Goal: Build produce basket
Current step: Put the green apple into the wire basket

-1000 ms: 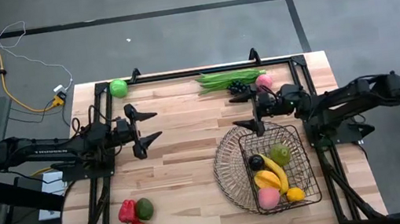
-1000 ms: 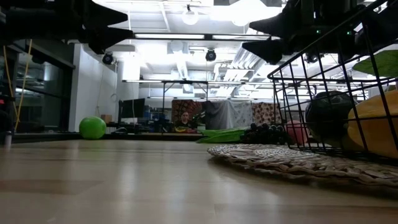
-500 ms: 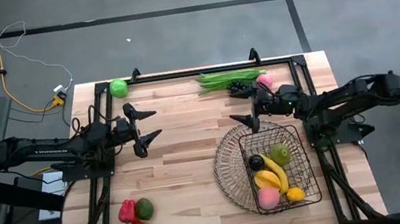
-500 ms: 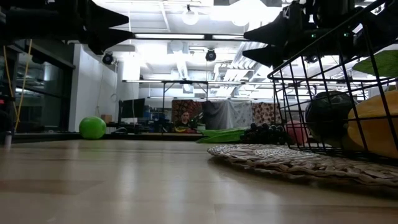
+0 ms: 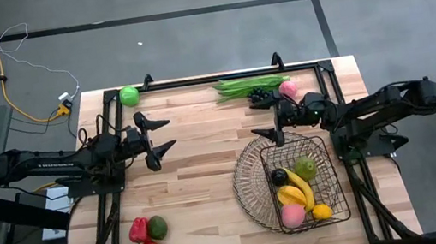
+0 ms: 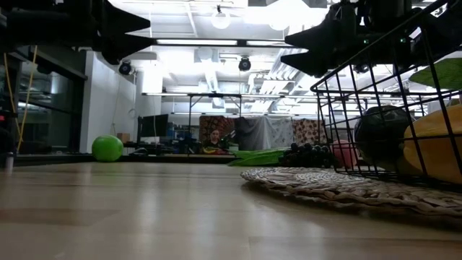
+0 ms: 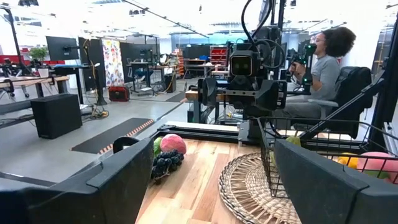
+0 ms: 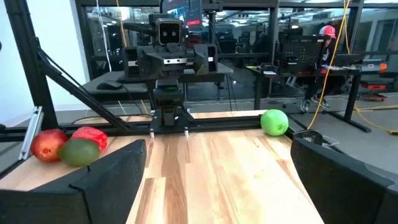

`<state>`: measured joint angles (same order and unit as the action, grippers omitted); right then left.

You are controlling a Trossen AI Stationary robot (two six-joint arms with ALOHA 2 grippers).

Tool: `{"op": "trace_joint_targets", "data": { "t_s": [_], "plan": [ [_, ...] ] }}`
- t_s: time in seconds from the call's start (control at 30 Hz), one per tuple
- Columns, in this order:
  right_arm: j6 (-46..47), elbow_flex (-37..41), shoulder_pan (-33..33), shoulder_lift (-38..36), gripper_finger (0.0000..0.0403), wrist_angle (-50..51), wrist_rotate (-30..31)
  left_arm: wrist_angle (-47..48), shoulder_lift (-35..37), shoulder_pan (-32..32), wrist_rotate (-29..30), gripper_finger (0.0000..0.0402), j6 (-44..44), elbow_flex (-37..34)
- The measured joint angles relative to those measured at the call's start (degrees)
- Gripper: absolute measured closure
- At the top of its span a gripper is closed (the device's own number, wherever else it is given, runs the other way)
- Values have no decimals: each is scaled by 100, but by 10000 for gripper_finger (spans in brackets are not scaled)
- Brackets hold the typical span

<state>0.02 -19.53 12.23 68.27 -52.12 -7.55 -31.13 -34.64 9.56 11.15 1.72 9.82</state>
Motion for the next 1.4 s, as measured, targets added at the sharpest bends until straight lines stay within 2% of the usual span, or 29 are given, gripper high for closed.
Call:
{"op": "trace_joint_targets", "data": {
  "t_s": [0.2, 0.63, 0.7, 0.77, 0.83, 0.9, 1.03, 1.13, 1.2, 1.3, 1.4],
  "plan": [
    [143, 0, 0, 0, 15, 0, 140, 2, -12, -2, -2, 80, 0, -2],
    [146, -2, 0, 0, 15, 0, 18, 4, -216, 1, 235, 80, -17, -2],
    [146, -1, 0, 0, 15, 0, 16, 4, -216, -4, 679, 80, -271, 0],
    [146, -2, 1, 0, 15, 0, 34, 14, -250, 17, 1790, 80, -707, 4],
    [146, 0, 1, 0, 15, 0, 58, 502, -343, 140, 2866, 80, -1090, 126],
    [146, 0, 0, 0, 15, 0, 61, 1603, -443, 409, 3410, 80, -1433, 453],
    [146, -2, 0, 0, 15, 0, 65, 3928, -984, 1332, 3467, 80, -2645, 1371],
    [146, 0, 0, 0, 15, 0, 67, 4978, -1616, 2101, 3533, 80, -2988, 1945],
    [146, -2, 0, 0, 15, 0, 70, 5275, -2031, 2588, 3605, 80, -3050, 2125],
    [159, -1, 1, 0, 15, 0, 90, 5117, -2575, 3199, 3622, 80, -3052, 2169],
    [150, 0, 1, 0, 15, 0, 87, 5014, -3060, 3620, 3589, 80, -3514, 2169]
  ]
}}
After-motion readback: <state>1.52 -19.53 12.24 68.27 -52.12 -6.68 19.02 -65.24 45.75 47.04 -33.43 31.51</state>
